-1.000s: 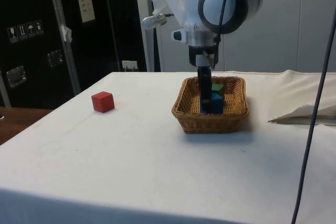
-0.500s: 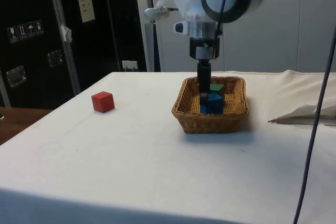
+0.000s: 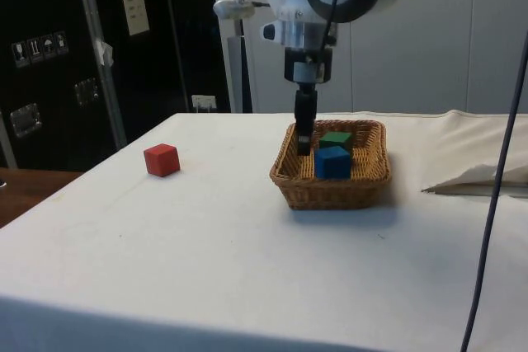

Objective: Pick up exactly two blocks and place them into the basket.

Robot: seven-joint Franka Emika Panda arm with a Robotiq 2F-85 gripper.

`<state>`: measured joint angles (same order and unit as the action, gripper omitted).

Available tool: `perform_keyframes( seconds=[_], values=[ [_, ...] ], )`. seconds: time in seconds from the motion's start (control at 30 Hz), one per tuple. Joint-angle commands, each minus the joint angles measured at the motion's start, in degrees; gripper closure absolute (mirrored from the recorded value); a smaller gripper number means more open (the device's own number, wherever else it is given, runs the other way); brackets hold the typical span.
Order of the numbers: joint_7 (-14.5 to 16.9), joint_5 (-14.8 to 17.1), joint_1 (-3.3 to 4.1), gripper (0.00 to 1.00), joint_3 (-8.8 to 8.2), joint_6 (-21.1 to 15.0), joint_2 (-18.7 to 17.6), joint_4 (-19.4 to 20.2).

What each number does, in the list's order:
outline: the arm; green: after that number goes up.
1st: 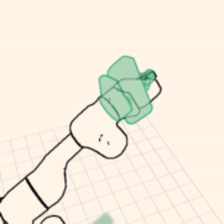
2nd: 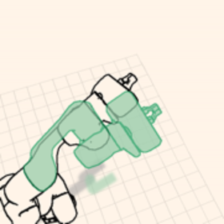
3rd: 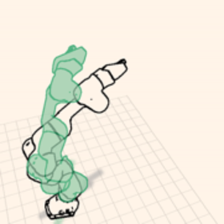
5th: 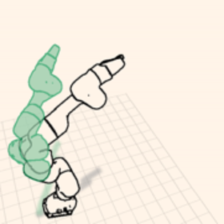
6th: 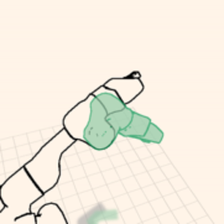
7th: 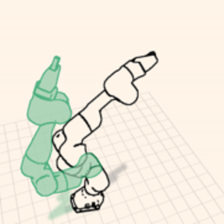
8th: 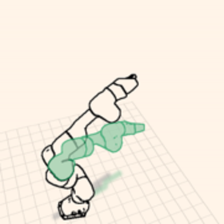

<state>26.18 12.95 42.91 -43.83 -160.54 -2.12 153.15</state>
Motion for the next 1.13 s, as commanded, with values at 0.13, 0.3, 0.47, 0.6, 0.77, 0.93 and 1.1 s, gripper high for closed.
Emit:
perform_keyframes(
  seconds=[0.13,0.3,0.47,0.6,0.77,0.93,1.1],
  values=[
    [-2.5,-1.9,0.0,0.0,0.0,2.3,0.0,-2.8],
    [-3.3,-1.8,0.0,0.0,0.46,3.5,0.0,-4.6],
    [-4.0,-1.8,-0.06,0.0,0.74,5.2,-0.1,-7.1],
    [-4.5,-1.8,0.0,0.0,0.92,6.7,-0.2,-9.1],
    [-5.4,-2.2,-0.11,0.0,0.97,8.5,0.2,-11.2],
    [-5.6,-1.7,-0.17,0.0,0.92,9.2,0.7,-11.7],
    [-4.6,-0.6,-0.11,0.0,1.09,9.2,1.1,-11.6]
  ],
)
